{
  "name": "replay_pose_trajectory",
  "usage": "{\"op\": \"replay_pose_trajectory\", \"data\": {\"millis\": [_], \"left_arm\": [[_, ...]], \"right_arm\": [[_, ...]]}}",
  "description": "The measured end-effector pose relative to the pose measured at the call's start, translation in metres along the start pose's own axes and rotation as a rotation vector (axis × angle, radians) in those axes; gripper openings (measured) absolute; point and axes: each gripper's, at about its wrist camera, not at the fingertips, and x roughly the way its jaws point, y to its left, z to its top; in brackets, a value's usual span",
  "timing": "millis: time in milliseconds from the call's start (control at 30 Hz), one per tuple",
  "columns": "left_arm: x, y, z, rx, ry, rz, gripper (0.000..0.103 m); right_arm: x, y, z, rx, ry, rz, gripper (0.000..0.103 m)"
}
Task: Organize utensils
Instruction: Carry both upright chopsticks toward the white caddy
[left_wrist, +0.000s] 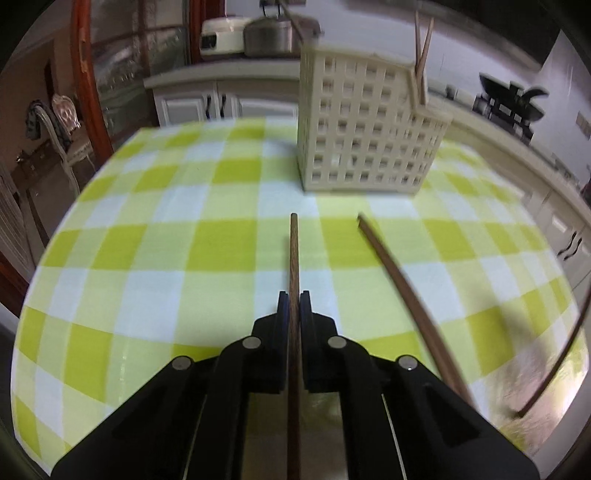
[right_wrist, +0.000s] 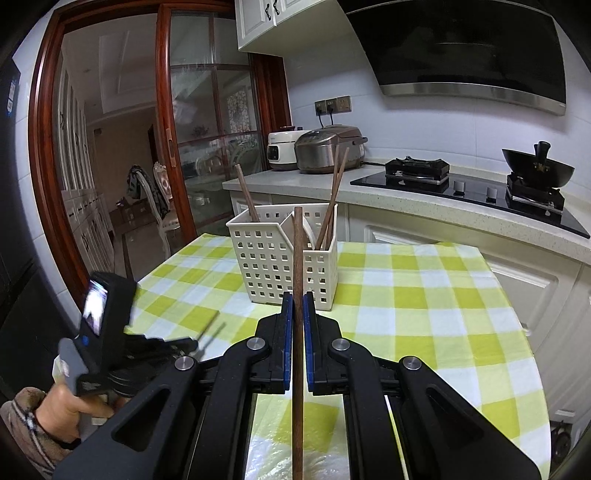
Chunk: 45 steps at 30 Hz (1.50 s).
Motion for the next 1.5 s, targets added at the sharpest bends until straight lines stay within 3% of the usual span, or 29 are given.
{"op": "replay_pose_trajectory", "data": {"millis": [300, 567, 1133, 1500], "left_arm": [[-0.075, -0.019, 0.012, 0.025, -0.24, -0.003, 0.006], [-0.115, -0.033, 0.008, 0.05, -0.384, 0.011, 0.006], [-0.146, -0.044, -0.001, 0.062, -0.506, -0.002, 0.006], [-0.149, -0.041, 0.009, 0.066, -0.511, -0.019, 0.006]], "right_arm": [[-0.01, 0.004, 0.002, -0.002, -0.031, -0.002, 0.006], [-0.019, 0.009, 0.005, -0.017, -0.044, -0.006, 0.006], [-0.028, 0.014, 0.01, -0.028, -0.069, -0.013, 0.006], [-0.023, 0.017, 0.021, -0.051, -0.076, -0.015, 0.006]]}}
